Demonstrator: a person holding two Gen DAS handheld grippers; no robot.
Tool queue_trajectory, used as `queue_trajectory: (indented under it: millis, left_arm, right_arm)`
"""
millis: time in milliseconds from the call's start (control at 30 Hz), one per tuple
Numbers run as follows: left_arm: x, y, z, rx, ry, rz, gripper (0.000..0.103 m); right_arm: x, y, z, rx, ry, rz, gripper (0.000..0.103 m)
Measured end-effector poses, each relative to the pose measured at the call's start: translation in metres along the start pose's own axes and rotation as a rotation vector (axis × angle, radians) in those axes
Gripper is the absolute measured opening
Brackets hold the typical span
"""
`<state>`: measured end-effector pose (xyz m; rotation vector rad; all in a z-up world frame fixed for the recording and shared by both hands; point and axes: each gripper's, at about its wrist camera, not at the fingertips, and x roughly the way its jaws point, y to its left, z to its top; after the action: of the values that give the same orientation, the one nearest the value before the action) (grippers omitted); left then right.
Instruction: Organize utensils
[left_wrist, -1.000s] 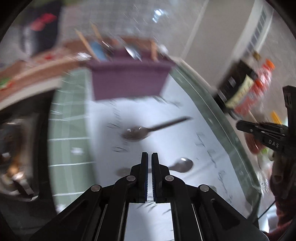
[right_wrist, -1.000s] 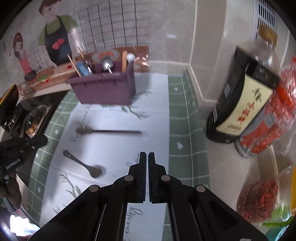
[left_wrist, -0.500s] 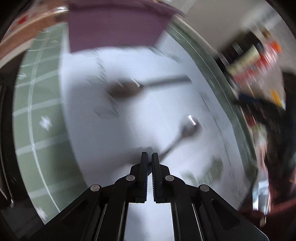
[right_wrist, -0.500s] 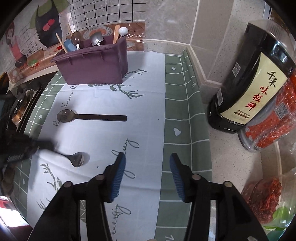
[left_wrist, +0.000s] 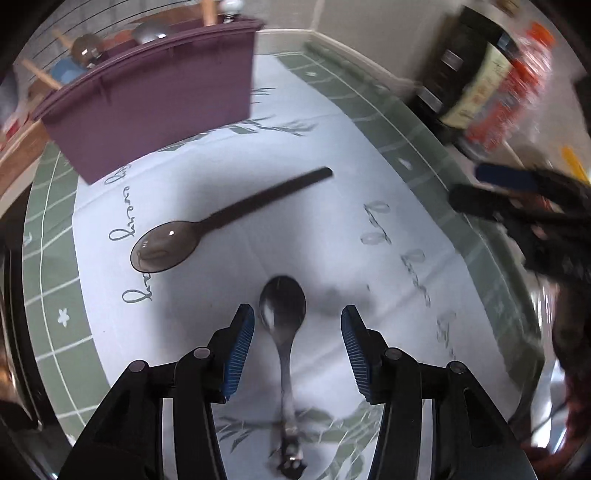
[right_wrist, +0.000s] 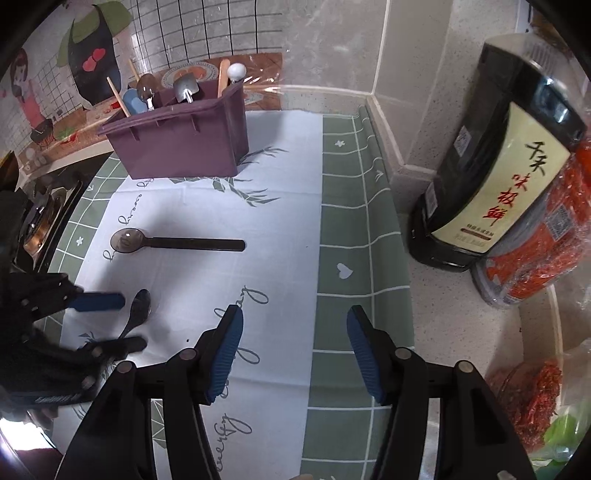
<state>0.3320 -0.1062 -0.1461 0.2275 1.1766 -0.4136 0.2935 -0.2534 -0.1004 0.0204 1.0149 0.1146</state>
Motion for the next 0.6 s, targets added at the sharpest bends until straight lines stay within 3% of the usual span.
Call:
queue_trajectory:
  millis: [200, 333, 400, 467, 600]
  left_arm:
    - [0.008, -0.005, 0.004, -0.014, 0.016, 0.065, 0.05]
    - [0.009, -0.004, 0.007, -0.039, 0.022, 0.057, 0.05]
    - [0.009, -0.003, 0.007, -0.046, 0.023, 0.058, 0.049]
    - [0.008, -0.004, 0.005, -0.054, 0.014, 0.082, 0.046]
    - [0.01, -0.006, -0.001, -0.07, -0.05, 0.16, 0.029]
  right_arm:
    - [0.001, -0.009, 0.001, 0.012, -0.006, -0.017, 0.058]
    - [-0.002, -0.011, 0.008, -0.001, -0.023, -0.018, 0.058]
    - [-0.001, -0.011, 0.012, 0.0, -0.028, -0.012, 0.064]
    - [0.001, -0.01, 0.019, 0.001, -0.031, -0.005, 0.067]
    - [0.01, 0.004, 0.039, -0.04, -0.032, 0.004, 0.067]
